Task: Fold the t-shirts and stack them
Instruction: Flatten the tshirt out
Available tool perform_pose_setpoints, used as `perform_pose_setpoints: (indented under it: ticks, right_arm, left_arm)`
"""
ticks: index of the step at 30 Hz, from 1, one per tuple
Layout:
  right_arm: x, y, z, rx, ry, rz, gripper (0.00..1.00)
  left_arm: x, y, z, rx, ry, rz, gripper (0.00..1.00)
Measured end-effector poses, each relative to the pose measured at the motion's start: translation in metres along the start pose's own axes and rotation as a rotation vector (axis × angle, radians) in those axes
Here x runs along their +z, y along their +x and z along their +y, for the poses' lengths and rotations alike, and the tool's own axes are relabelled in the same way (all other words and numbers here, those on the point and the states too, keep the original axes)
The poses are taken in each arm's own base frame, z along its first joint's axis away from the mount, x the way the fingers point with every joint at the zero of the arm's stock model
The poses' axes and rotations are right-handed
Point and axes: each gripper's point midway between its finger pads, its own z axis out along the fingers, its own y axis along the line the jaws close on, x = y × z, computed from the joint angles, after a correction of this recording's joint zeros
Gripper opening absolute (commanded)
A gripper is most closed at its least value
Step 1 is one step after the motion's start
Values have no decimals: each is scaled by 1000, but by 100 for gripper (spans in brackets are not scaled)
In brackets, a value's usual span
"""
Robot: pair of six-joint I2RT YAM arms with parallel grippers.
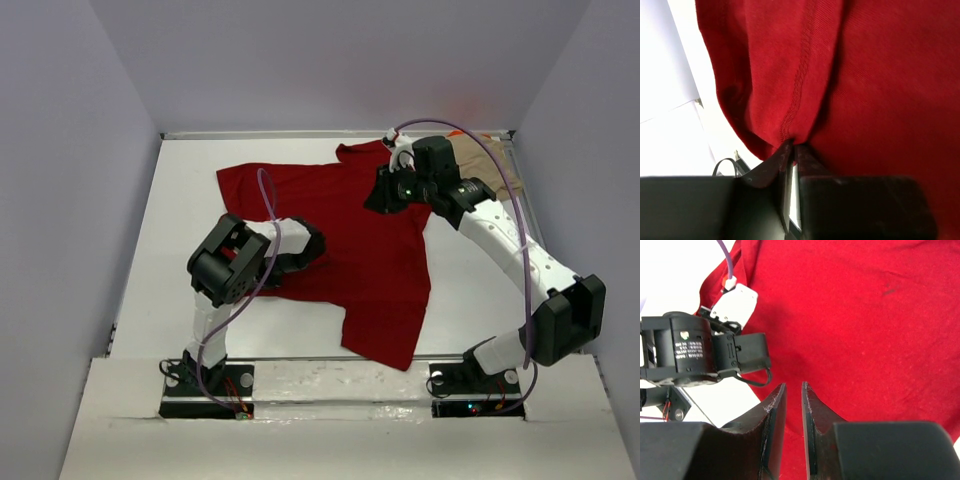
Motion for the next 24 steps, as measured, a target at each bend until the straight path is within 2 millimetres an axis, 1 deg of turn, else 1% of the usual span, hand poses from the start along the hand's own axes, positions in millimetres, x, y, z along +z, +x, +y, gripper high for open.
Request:
perform_pose_setpoints:
  ticks: [1, 5, 8, 10, 13, 15, 17, 19, 20, 23, 24]
  right_arm:
    - [0, 0, 0, 0, 0, 1, 24]
    - [3, 2, -1, 3, 1, 8, 24]
    - [8, 6, -5, 11, 4, 25, 24]
    - [13, 10, -7, 17, 7, 39, 24]
    - [17, 14, -9, 23, 4, 54, 24]
    - [19, 15, -9, 25, -2, 60, 24]
    - [20, 16, -9, 27, -6, 65, 24]
    - [20, 17, -8, 28, -9, 67, 24]
    - [20, 17, -8, 28, -11, 67, 24]
    - [20, 17, -8, 28, -13, 68, 24]
    - [20, 17, -7, 28, -14, 67, 24]
  left_arm:
    - [1, -1, 1, -7, -1, 2, 0]
    - [-1, -4, 6, -63, 10, -2, 0]
    - [-11, -10, 14, -148, 48, -30, 0]
    - [-21, -19, 24, -231, 91, -59, 0]
    - [-38, -33, 50, -389, 171, -104, 0]
    - [-46, -41, 67, -482, 212, -123, 0]
    - [-48, -48, 84, -573, 251, -127, 0]
    - [-47, -53, 95, -651, 306, -115, 0]
    - [-45, -55, 97, -678, 333, -105, 0]
    - [-26, -52, 105, -774, 395, -59, 0]
    - [-14, -46, 106, -799, 404, -22, 0]
